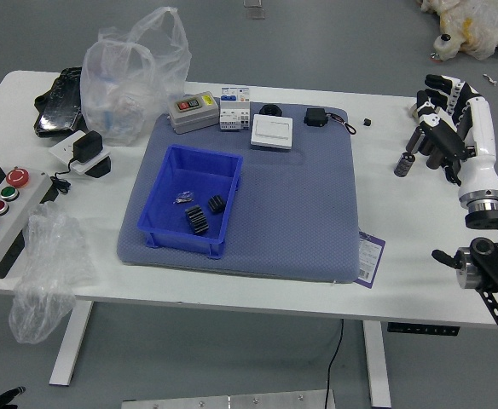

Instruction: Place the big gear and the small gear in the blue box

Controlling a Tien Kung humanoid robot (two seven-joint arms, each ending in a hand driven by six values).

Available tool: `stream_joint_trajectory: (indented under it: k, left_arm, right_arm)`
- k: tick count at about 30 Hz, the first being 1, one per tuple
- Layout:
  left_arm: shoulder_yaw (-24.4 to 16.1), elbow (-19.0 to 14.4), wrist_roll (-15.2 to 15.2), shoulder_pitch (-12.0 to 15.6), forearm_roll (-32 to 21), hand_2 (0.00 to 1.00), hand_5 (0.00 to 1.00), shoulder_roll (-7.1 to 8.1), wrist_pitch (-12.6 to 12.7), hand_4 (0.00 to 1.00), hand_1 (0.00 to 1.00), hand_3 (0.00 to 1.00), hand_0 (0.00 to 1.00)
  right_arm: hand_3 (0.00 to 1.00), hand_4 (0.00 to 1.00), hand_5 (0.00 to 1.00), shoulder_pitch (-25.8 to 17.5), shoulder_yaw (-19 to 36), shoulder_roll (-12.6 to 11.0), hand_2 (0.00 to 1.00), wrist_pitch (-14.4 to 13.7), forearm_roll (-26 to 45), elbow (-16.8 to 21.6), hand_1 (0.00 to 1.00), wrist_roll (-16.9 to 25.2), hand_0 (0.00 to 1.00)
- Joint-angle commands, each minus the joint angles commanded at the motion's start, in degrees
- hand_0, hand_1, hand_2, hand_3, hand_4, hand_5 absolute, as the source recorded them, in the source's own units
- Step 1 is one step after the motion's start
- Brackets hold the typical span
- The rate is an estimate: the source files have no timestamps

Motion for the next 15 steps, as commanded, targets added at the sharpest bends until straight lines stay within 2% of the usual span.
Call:
stream_joint_trajectory:
  k: [2, 3, 9, 10, 15]
  left_arm:
    - [0.4, 0.0, -0.2, 0.5, -0.9, 0.584, 0.614, -0.06, 0.3, 0.751, 0.592, 0.734, 0.654]
    - [0.5, 0.0, -0.2, 0.7, -1.3, 0.584, 0.608, -0.11, 0.4, 0.747, 0.593, 0.732, 0.653]
    - [1.3, 0.1, -0.8, 0.8, -2.7, 0.584, 0.608, -0.16, 0.7, 0.747, 0.593, 0.732, 0.653]
    - [1.5, 0.1, -0.9, 0.8, -3.0, 0.584, 0.604, -0.17, 0.7, 0.746, 0.593, 0.73, 0.654]
    - [1.9, 0.2, -1.2, 0.7, -3.5, 0.584, 0.604, -0.18, 0.8, 0.746, 0.593, 0.73, 0.654]
  right_arm:
    - [0.663, 0.675, 0.387, -0.3, 0.1, 0.0, 0.722, 0.4, 1.0, 0.2, 0.722, 0.4, 0.775]
    - [0.664, 0.716, 0.426, -0.5, 0.1, 0.1, 0.723, 0.7, 1.7, 0.3, 0.723, 0.8, 0.778]
    - [0.664, 0.716, 0.426, -1.2, -0.9, 0.5, 0.723, 1.9, 5.0, 1.0, 0.723, 2.1, 0.778]
    - [0.677, 0.814, 0.366, -1.3, -1.1, 0.6, 0.66, 2.0, 5.6, 1.0, 0.664, 2.3, 0.642]
    - [0.677, 0.814, 0.366, -1.5, -1.8, 1.0, 0.66, 2.9, 7.0, 1.2, 0.664, 2.6, 0.642]
